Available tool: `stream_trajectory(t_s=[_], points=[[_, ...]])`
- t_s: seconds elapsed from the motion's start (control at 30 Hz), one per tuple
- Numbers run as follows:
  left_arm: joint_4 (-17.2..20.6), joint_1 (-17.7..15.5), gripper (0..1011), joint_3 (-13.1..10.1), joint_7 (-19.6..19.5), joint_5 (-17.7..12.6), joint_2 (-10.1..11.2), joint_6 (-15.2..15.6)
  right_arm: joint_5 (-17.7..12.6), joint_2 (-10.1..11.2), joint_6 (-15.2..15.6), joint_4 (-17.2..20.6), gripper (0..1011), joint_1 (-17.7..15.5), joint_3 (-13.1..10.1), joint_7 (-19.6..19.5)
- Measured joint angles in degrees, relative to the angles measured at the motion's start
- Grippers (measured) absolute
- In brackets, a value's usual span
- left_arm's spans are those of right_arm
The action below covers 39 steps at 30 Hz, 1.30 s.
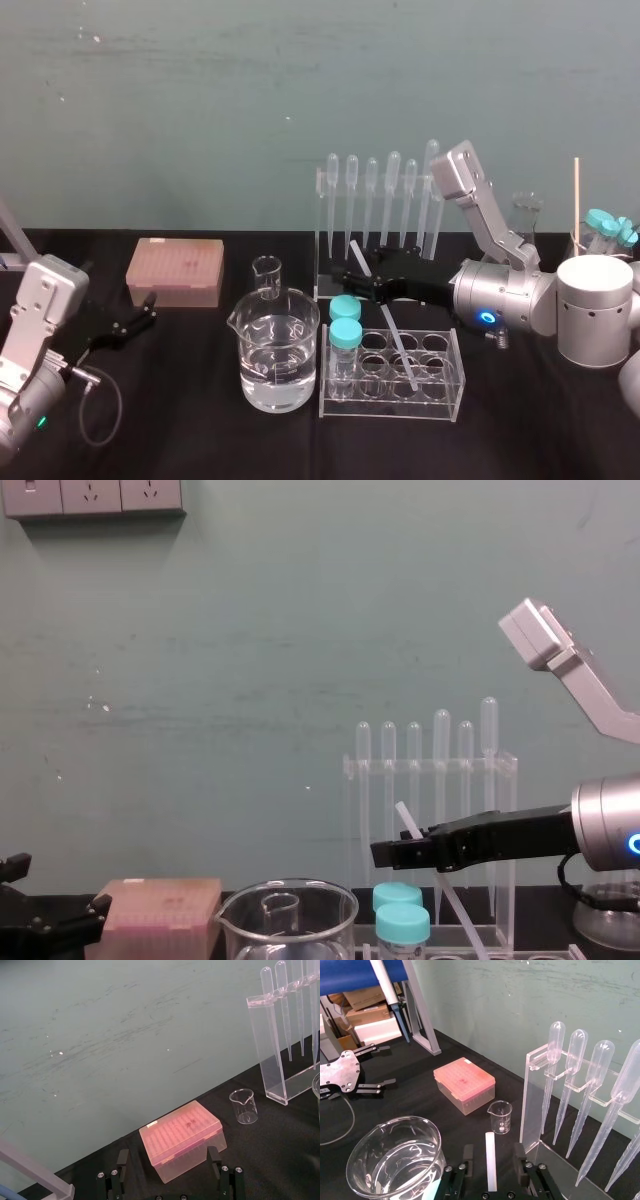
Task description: Pick up the stirring rod with one hand, then place it down.
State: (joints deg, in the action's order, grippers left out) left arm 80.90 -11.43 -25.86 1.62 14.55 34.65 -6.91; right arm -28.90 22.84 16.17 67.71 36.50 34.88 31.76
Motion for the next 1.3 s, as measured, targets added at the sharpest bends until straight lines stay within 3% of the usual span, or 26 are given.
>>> stream_trajectory(t_s=[0.43,0.67,0.83,0.87,0.9,1.0,1.1,1.17,1.3], points=[[0.0,0.0,1000,0.0,0.0,0.0,0.0,0.0,-0.1,0.0,0.0,0.0,110,0.0,0.0,-0.1],[0.0,0.0,1000,0.0,0.0,0.0,0.0,0.0,0.2,0.0,-1.2,0.2,64,-0.5,-0.4,-0.2],[0.0,0.0,1000,0.0,0.0,0.0,0.0,0.0,0.9,-0.1,-8.4,1.6,64,-3.0,-2.2,-0.5],[0.0,0.0,1000,0.0,0.0,0.0,0.0,0.0,1.1,0.0,-11.4,2.2,64,-4.1,-2.9,-0.5],[0.0,0.0,1000,0.0,0.0,0.0,0.0,0.0,1.1,0.0,-11.4,2.2,64,-4.1,-2.9,-0.5],[0.0,0.0,1000,0.0,0.0,0.0,0.0,0.0,1.6,0.2,-18.3,3.7,64,-6.9,-4.6,-0.5],[0.0,0.0,1000,0.0,0.0,0.0,0.0,0.0,1.5,0.5,-22.5,5.3,64,-9.3,-6.0,-0.3],[0.0,0.0,1000,0.0,0.0,0.0,0.0,0.0,1.5,0.7,-25.1,6.3,64,-10.9,-7.0,-0.2],[0.0,0.0,1000,0.0,0.0,0.0,0.0,0.0,1.5,0.8,-27.4,7.7,62,-12.5,-8.1,-0.2]])
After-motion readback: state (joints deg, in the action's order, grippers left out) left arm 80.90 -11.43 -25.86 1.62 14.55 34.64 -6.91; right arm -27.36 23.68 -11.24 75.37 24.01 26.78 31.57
